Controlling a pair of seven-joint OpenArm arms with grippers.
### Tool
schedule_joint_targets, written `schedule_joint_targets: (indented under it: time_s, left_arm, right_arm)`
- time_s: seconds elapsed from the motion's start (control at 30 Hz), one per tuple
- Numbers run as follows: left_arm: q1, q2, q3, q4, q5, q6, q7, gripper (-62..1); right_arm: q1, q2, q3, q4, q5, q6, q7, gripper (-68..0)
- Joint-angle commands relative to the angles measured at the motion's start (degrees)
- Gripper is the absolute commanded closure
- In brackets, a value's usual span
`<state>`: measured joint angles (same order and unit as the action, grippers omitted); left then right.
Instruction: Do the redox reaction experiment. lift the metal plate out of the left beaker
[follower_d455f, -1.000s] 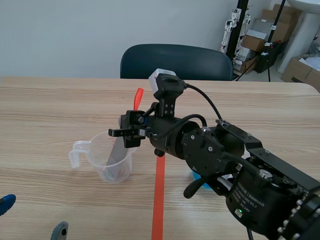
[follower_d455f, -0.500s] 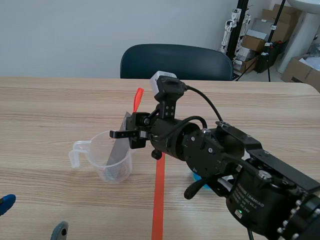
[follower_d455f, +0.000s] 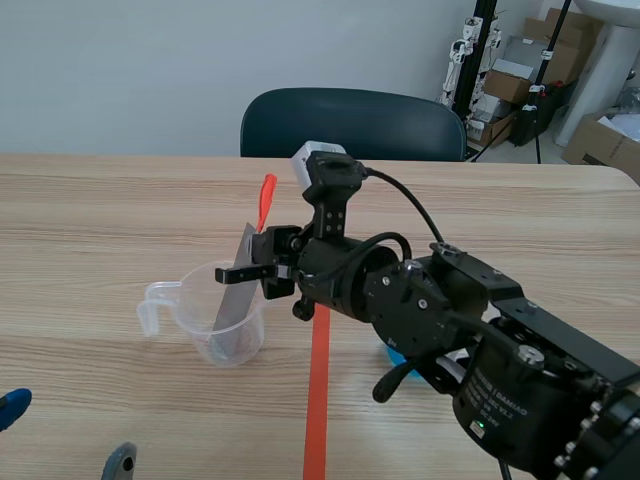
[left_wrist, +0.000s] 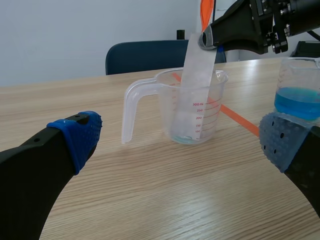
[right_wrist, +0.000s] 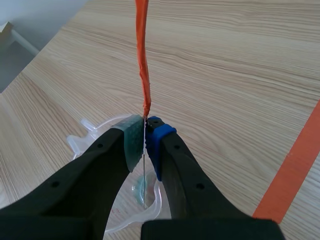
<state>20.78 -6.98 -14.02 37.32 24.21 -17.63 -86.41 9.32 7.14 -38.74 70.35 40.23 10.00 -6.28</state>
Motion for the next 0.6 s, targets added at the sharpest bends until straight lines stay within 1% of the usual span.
schedule_joint_targets:
  time_s: [0.0,0.1,0.23,0.43,0.47,0.57]
  left_arm:
    - [0.15,-0.37,-0.2,0.24,-0.37,-0.02,-2.62,-62.3]
    - [0.15,-0.37,-0.2,0.24,-0.37,-0.02,-2.62,-62.3]
    - [0.15,-0.37,-0.2,0.24,-0.37,-0.02,-2.62,-62.3]
    - [0.15,-0.37,-0.2,0.24,-0.37,-0.02,-2.62,-62.3]
    - [0.15,-0.37,-0.2,0.24,-0.37,-0.02,-2.62,-62.3]
    - [0.15,-0.37,-0.2,0.24,-0.37,-0.02,-2.62,-62.3]
  right_arm:
    - [1.01,-0.15,0.04,0.35,-0.04,0.13,1.07,-0.6]
    - [1.01,-0.15,0.04,0.35,-1.18,0.17,1.07,-0.6]
    - [1.01,-0.15,0.04,0.35,-2.78,2.08,1.09,-0.6]
    - [1.03,-0.17,0.04,0.37,-4.31,2.1,1.07,-0.6]
    - [1.03,-0.17,0.04,0.37,-4.46,2.38,1.05,-0.6]
    - [1.03,-0.17,0.04,0.7,-6.64,4.87,1.07,-0.6]
